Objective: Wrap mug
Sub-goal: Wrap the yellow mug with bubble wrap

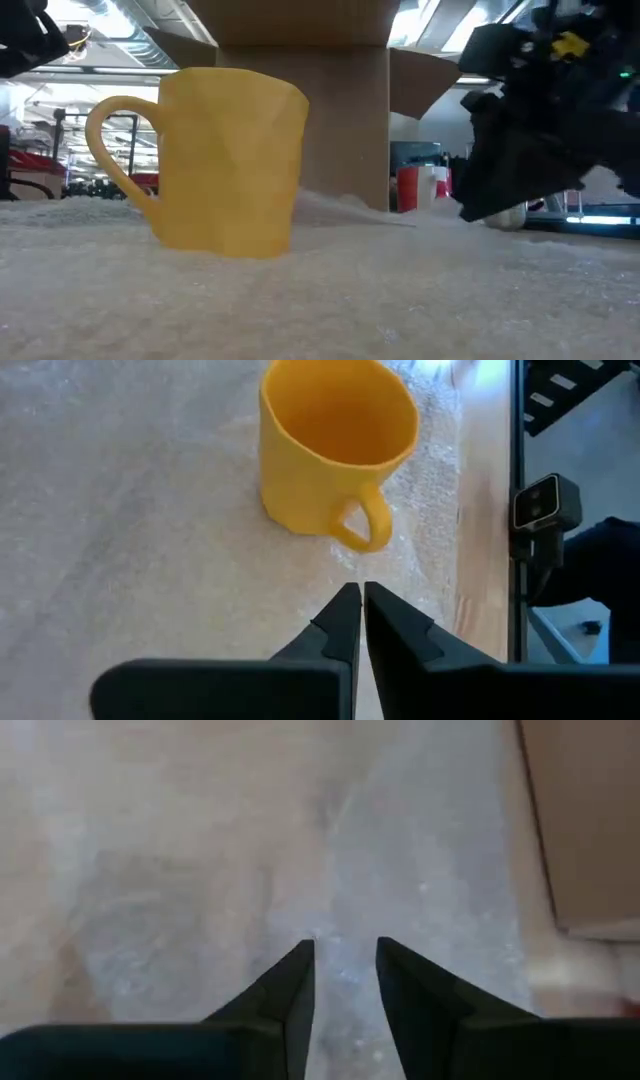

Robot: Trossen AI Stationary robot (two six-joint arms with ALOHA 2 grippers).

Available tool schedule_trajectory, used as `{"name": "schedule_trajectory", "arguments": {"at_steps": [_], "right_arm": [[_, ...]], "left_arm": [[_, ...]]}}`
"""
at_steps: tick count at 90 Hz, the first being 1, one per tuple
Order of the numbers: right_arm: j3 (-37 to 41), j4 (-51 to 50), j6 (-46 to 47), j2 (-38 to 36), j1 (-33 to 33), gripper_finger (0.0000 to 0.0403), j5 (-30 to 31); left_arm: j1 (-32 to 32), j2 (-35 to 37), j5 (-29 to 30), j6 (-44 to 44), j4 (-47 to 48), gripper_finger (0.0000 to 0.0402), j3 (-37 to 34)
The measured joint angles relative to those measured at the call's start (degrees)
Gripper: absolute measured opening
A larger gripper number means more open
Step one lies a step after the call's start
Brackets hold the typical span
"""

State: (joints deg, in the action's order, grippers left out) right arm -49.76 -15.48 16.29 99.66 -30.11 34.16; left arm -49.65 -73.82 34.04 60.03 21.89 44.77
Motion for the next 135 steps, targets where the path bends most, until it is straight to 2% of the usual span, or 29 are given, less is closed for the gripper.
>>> {"name": "schedule_trajectory", "arguments": {"at_steps": [20,35,48,60,74,90,104,121,135], "right_arm": [[0.0,4.9,1.4,0.0,3.5,0.0008,-5.3],[-2.9,7.6,1.4,0.0,3.9,0.0002,-7.3],[-10.3,7.1,-1.0,0.0,3.9,0.0001,-9.9],[-19.2,2.5,-1.6,0.0,3.9,0.0,-10.5],[-27.5,-0.6,-1.7,0.0,3.9,0.0,-16.1],[-31.1,1.9,-1.2,1.2,3.9,0.0,-20.2],[-36.5,5.1,0.2,8.4,3.9,0.0,-26.6],[-51.0,4.0,-0.3,20.5,4.5,0.0,-34.0],[-62.0,5.4,0.1,28.5,6.8,0.0,-39.0]], "left_arm": [[0.0,0.0,0.0,0.0,0.0,0.0,0.0],[0.0,0.0,0.0,-0.9,0.1,0.0,0.0],[0.0,0.0,0.0,-1.2,1.2,0.0,0.0],[0.0,0.0,0.0,2.2,5.1,0.0,0.0],[0.0,0.0,0.0,4.3,9.2,0.0,0.0],[-0.2,1.9,2.7,4.5,11.9,0.0,0.0],[-1.8,5.9,9.4,2.4,12.2,0.0,0.0],[-5.7,11.2,19.0,1.3,12.1,0.0,0.0],[-8.7,12.7,23.4,1.4,11.8,0.0,0.0]]}}
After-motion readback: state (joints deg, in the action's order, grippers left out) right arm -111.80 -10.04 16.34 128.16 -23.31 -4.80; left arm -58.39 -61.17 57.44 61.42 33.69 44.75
